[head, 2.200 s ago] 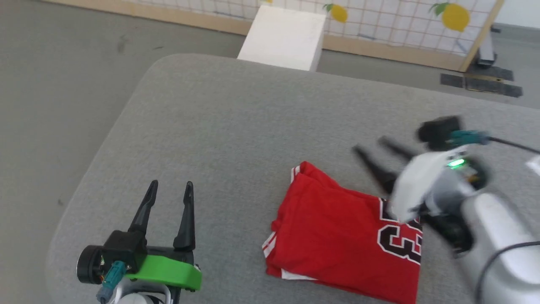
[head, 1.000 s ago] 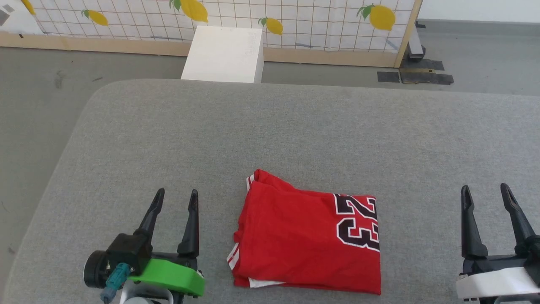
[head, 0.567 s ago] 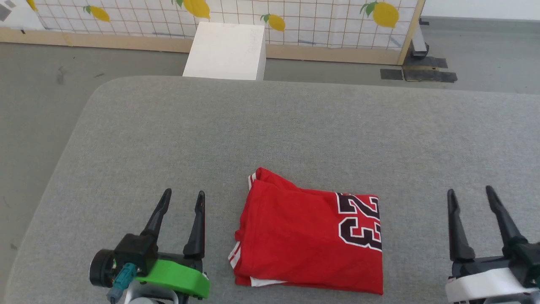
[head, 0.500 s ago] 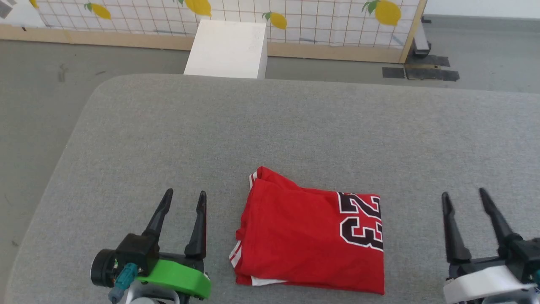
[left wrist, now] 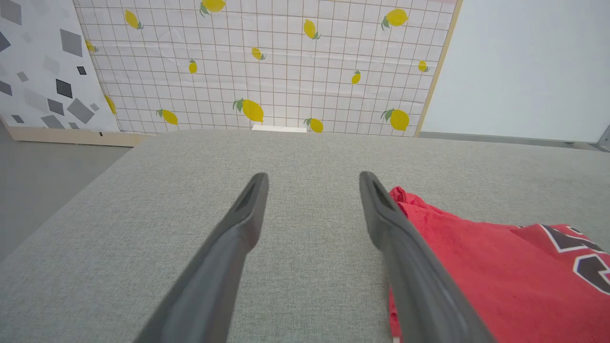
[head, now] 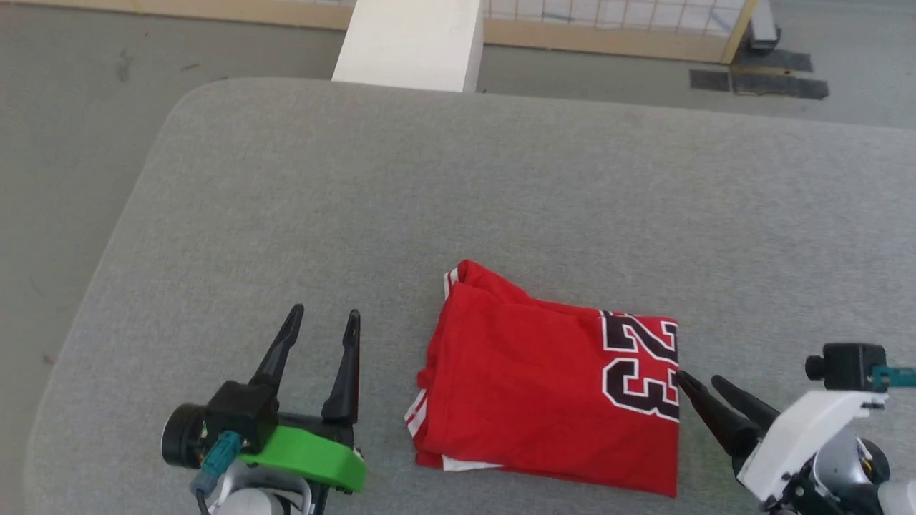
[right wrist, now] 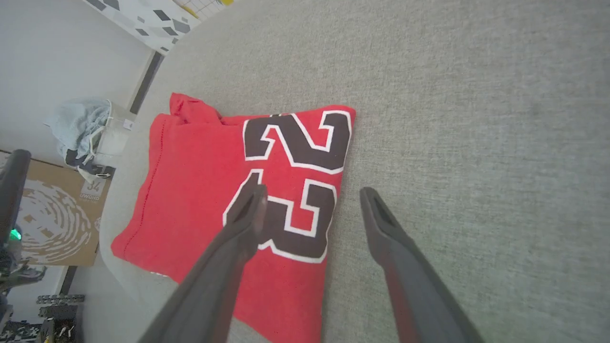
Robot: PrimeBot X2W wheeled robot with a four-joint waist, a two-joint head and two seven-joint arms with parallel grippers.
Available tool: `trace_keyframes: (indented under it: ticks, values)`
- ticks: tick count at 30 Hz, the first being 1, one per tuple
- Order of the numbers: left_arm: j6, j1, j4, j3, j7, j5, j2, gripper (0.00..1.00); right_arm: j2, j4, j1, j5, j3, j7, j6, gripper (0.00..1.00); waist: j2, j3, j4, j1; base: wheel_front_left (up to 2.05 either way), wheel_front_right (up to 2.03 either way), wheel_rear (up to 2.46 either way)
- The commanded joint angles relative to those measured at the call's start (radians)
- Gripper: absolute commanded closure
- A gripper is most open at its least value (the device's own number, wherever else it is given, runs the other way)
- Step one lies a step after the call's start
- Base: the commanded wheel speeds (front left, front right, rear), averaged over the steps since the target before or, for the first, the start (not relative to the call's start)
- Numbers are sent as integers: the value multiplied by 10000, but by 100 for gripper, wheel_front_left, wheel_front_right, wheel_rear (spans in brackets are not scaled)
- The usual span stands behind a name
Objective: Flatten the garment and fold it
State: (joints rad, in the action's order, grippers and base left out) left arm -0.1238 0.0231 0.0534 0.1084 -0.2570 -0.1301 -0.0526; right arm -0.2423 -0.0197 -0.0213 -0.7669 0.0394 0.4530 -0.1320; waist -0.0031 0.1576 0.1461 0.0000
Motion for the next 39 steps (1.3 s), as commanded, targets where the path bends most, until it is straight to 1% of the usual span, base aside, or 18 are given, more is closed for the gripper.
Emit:
trace_keyframes:
  ticks: [1,5,10,15,16,17,18,23,26,28,31,35,39]
  values:
    - [-63,220,15,5,-47,72,24,0,-8,-168,275,-249,28,280,13,0,31,237,243,0,0,0,0]
    - [-64,341,48,35,-47,44,24,0,35,-793,677,-395,165,1118,13,0,31,395,441,0,0,0,0]
    - [-64,414,91,98,-47,0,24,0,414,-1563,1065,-383,326,1893,13,0,31,519,647,0,0,0,0]
    - [-59,447,123,165,-47,-40,24,0,705,-1987,1381,-307,628,2031,13,0,31,603,776,0,0,0,0]
    - [-53,455,131,180,-47,-44,24,0,719,-2048,1416,-277,689,2045,13,52,31,609,791,0,0,0,0]
    - [-43,464,140,194,-47,-52,24,0,724,-2109,1453,-237,759,2039,13,74,31,609,802,0,0,0,0]
    - [-33,468,149,203,-47,-57,24,0,708,-2150,1478,-185,811,2021,13,100,31,598,806,0,0,0,0]
    - [10,429,199,204,-47,-74,24,0,491,-2272,1598,147,1001,1687,13,100,31,418,681,0,0,0,0]
    - [4,389,233,254,-47,-52,24,0,179,-2173,1726,564,1192,1382,13,100,31,267,472,0,0,0,0]
    - [2,313,232,306,-47,-68,24,0,-126,-2073,1876,1074,1432,1255,13,100,31,153,213,0,0,0,0]
    - [28,164,107,455,-47,-77,24,0,-884,-1825,2237,2333,2008,1205,13,100,31,91,-318,0,0,0,0]
    - [118,72,-109,570,-47,-88,24,0,-1819,-1429,2916,3813,2589,1545,13,100,31,242,-1173,0,0,0,0]
    - [142,181,-272,653,-47,-14,24,0,-2699,-936,3574,4668,2919,2157,13,100,31,661,-2037,0,0,0,0]
